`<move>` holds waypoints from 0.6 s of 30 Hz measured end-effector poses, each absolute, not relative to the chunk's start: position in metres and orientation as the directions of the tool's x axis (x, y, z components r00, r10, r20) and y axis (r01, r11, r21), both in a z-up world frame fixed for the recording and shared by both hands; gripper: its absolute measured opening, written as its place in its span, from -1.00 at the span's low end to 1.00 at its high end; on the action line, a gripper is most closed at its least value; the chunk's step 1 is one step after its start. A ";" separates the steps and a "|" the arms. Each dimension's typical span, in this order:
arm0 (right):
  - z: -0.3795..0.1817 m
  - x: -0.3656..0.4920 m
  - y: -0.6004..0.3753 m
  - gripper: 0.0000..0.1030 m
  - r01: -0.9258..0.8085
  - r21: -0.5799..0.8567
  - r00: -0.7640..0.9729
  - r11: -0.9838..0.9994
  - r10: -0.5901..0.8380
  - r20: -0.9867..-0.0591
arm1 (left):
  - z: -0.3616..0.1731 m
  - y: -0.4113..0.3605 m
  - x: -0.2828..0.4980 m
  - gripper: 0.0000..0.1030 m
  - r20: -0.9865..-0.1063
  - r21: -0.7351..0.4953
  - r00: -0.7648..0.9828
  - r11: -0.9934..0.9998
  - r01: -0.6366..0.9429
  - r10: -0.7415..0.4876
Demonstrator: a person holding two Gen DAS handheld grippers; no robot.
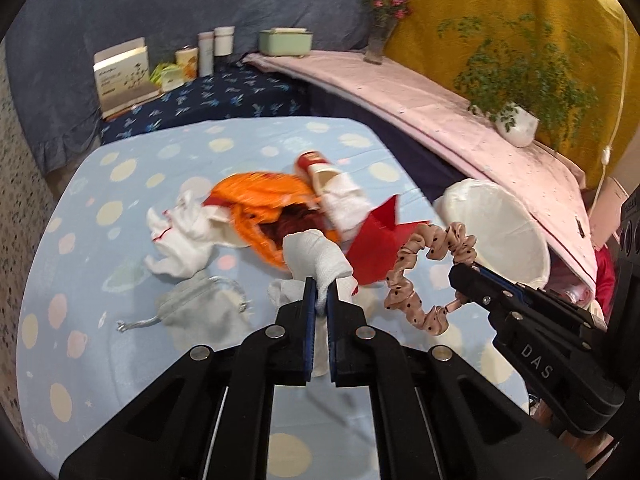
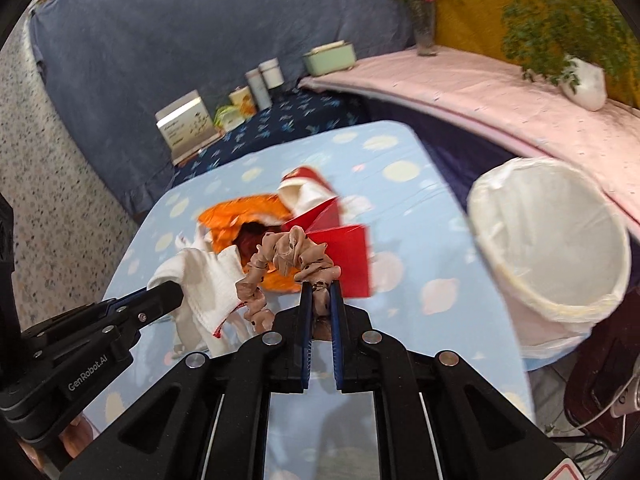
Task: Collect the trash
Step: 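Carry the scrunchie with the right gripper over the wastebasket and release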
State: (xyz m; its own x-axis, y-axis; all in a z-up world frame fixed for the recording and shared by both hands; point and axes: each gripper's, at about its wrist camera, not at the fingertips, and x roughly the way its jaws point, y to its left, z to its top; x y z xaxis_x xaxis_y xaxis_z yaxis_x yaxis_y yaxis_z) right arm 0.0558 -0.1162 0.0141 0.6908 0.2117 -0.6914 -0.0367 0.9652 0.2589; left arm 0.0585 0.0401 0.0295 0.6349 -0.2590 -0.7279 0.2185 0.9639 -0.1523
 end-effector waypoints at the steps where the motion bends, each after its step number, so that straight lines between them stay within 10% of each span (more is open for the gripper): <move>1: 0.017 0.053 -0.126 -0.84 -0.020 0.258 0.701 0.966 0.198 -0.686 | 0.032 0.033 0.059 -0.91 -0.724 -0.152 0.635 0.961 0.233 -0.268; 18: 0.027 0.040 -0.276 -0.84 0.253 0.259 0.756 0.932 -0.023 -0.655 | 0.057 -0.117 0.072 -0.91 -0.674 -0.155 0.583 0.858 0.489 -0.454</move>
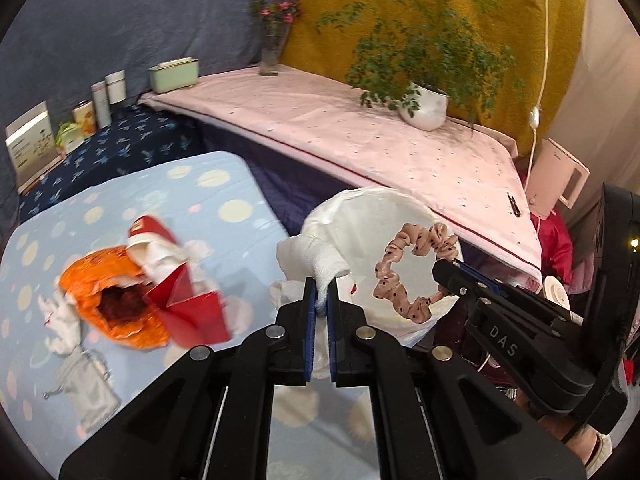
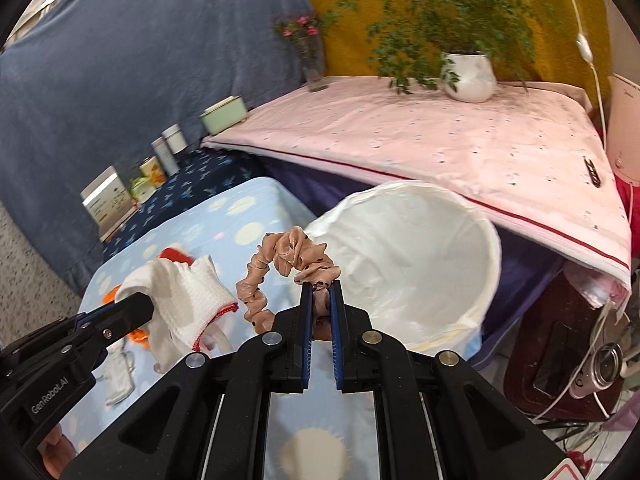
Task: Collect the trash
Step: 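Carry the scrunchie with the right gripper over the wastebasket and release, then move both tools back over the table toward the grey pouch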
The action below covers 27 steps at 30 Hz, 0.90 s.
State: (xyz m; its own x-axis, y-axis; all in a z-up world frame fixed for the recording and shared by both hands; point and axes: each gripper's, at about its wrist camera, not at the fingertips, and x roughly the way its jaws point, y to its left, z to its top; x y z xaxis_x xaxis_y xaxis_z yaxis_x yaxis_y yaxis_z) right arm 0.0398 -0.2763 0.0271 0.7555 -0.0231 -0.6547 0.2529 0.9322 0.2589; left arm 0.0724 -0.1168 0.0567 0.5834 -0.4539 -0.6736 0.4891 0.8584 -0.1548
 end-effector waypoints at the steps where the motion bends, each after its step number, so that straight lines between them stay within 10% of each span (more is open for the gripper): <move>1: 0.025 0.041 -0.283 -0.84 0.266 0.261 0.754 0.928 -0.031 -0.657 | 0.056 -0.124 0.076 -0.90 -0.674 -0.156 0.576 0.852 0.500 -0.462; 14: -0.003 0.069 -0.351 -0.70 0.398 0.263 0.710 0.879 -0.114 -0.695 | 0.029 -0.203 0.127 -0.87 -0.705 -0.176 0.493 0.799 0.575 -0.510; 21: -0.002 0.078 -0.360 -0.36 0.422 0.271 0.715 0.865 -0.134 -0.686 | 0.027 -0.208 0.140 0.08 -0.696 -0.185 0.524 0.828 0.529 -0.491; 27: 0.006 0.074 -0.352 -0.17 0.418 0.278 0.725 0.865 -0.133 -0.675 | 0.031 -0.197 0.138 0.11 -0.694 -0.165 0.548 0.844 0.511 -0.467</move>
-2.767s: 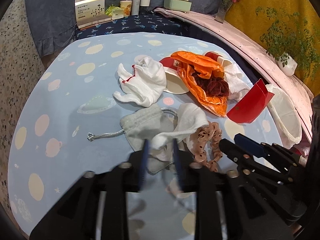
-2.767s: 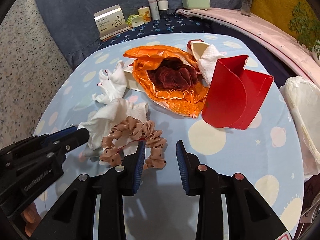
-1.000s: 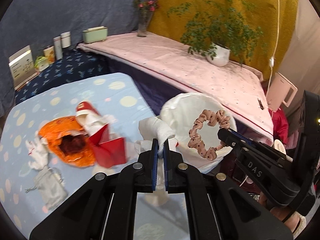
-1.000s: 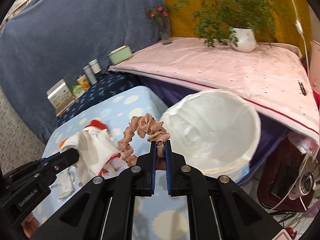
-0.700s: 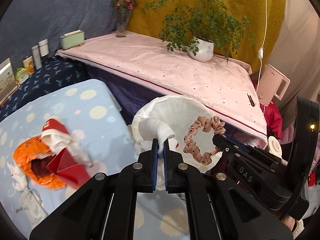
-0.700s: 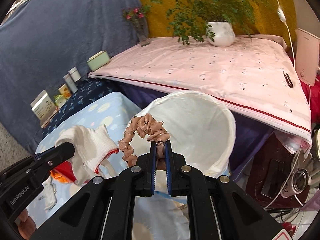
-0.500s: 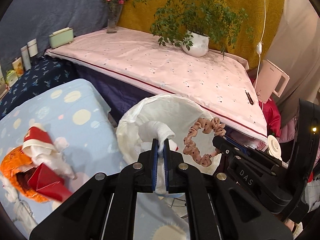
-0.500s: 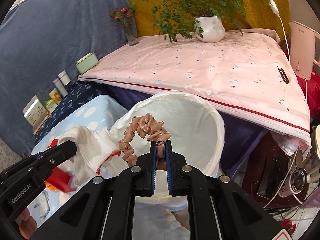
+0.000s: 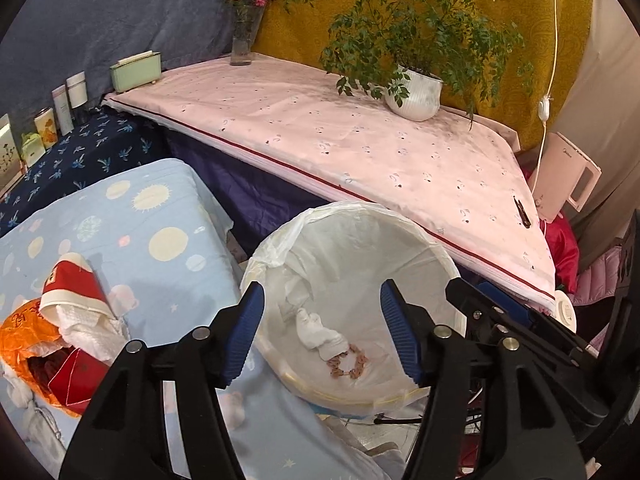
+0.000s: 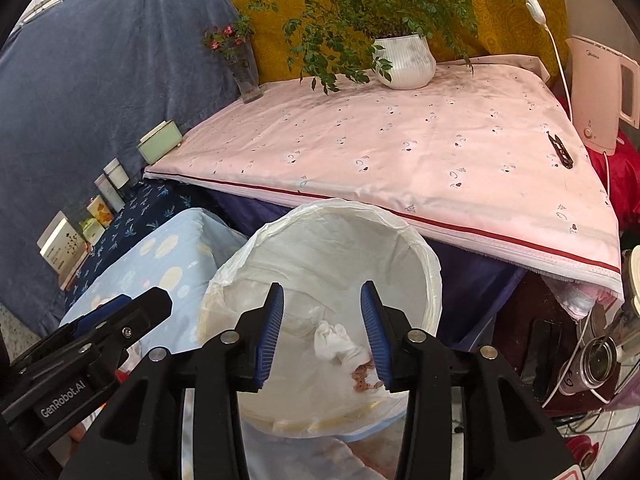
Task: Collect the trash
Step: 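Move both tools back over the table toward the grey pouch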
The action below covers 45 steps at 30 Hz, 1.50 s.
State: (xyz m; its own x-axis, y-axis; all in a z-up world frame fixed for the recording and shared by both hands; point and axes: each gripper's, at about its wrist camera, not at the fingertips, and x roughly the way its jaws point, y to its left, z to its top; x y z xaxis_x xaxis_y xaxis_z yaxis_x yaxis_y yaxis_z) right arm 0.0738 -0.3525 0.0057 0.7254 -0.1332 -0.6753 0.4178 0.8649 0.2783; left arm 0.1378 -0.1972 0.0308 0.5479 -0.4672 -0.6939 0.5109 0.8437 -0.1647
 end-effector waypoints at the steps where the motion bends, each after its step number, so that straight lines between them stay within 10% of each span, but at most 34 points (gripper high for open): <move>1: 0.007 0.072 -0.351 -0.11 0.416 0.279 0.727 0.866 -0.132 -0.674 | 0.032 -0.193 0.136 0.11 -0.694 -0.165 0.552 0.848 0.503 -0.462; 45: -0.011 0.075 -0.092 0.11 0.030 0.222 0.655 0.975 0.149 -0.741 | -0.049 0.122 0.092 0.69 -0.826 -0.149 0.561 0.982 -0.117 -0.058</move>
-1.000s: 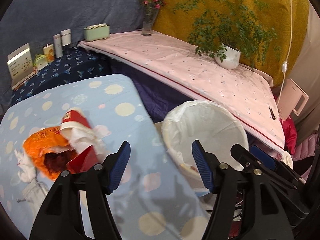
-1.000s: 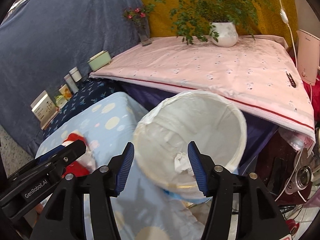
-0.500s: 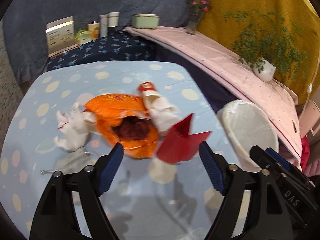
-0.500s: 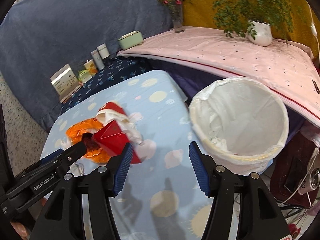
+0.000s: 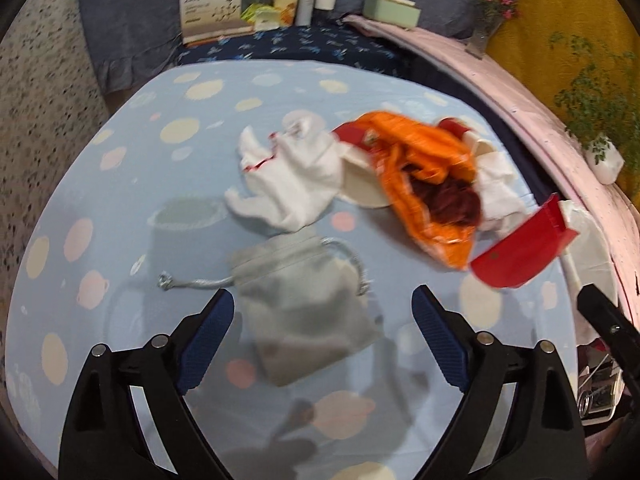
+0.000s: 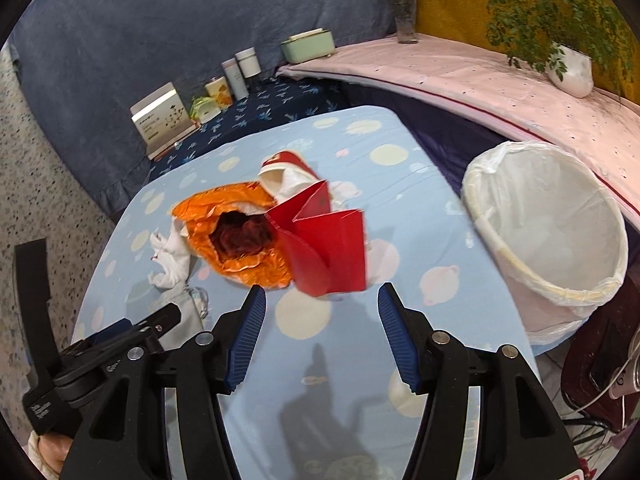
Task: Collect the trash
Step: 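Move both tools back over the table toward the grey pouch, then grasp the grey pouch with the left gripper while the right gripper grasps the white glove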
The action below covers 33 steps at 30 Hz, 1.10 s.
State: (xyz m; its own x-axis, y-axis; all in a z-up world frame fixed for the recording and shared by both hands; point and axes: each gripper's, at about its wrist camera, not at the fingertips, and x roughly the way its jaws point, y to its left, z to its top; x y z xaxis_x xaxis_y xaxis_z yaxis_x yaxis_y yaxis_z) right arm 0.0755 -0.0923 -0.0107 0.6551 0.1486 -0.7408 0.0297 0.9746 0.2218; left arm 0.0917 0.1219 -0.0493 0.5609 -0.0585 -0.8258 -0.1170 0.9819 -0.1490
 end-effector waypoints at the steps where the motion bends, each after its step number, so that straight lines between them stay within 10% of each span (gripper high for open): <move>1: -0.012 0.076 -0.087 0.11 0.022 0.219 0.651 0.975 0.153 -0.744 | -0.054 0.125 0.092 0.69 -0.833 -0.152 0.550 0.980 -0.127 -0.058; 13: -0.028 0.086 -0.057 0.11 -0.018 0.208 0.608 0.978 0.176 -0.774 | -0.084 0.131 0.100 0.70 -0.876 -0.118 0.482 0.979 -0.168 -0.023; 23: -0.035 0.089 -0.047 0.11 -0.023 0.201 0.588 0.979 0.176 -0.789 | -0.079 0.119 0.101 -0.79 -0.862 -0.079 0.506 0.995 -0.061 -0.037; 33: -0.031 0.097 -0.024 0.11 -0.063 0.198 0.590 0.978 0.197 -0.783 | -0.053 0.137 0.094 -0.89 -0.837 -0.121 0.543 0.991 -0.052 -0.074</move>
